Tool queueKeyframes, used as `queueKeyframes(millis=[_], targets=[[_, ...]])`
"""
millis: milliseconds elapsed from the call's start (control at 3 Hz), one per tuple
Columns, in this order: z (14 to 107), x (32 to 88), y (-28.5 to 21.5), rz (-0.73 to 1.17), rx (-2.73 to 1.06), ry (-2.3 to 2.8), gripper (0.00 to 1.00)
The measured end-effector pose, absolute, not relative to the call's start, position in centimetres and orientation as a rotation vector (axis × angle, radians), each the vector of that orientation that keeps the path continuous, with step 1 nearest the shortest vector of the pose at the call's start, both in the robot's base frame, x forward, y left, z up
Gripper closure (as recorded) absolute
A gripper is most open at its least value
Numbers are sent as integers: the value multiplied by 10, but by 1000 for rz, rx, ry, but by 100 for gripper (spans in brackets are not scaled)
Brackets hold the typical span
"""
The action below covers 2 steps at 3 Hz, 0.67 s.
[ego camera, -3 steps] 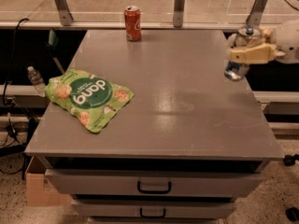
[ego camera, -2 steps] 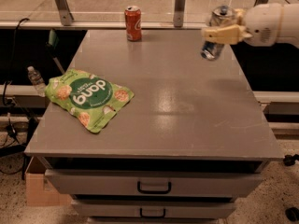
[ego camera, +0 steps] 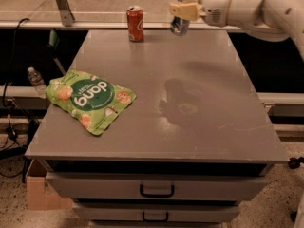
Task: Move redbull can near coke can
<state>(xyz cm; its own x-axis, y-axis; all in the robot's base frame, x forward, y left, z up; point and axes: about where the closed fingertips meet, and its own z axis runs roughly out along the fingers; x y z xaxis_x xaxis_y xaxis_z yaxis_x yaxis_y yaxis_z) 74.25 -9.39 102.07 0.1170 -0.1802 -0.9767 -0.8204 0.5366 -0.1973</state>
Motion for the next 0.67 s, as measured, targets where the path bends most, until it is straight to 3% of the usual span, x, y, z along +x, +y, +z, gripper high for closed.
queueKeyframes(millis=[667], targets=[[998, 834, -62, 538, -826, 1448, 100]])
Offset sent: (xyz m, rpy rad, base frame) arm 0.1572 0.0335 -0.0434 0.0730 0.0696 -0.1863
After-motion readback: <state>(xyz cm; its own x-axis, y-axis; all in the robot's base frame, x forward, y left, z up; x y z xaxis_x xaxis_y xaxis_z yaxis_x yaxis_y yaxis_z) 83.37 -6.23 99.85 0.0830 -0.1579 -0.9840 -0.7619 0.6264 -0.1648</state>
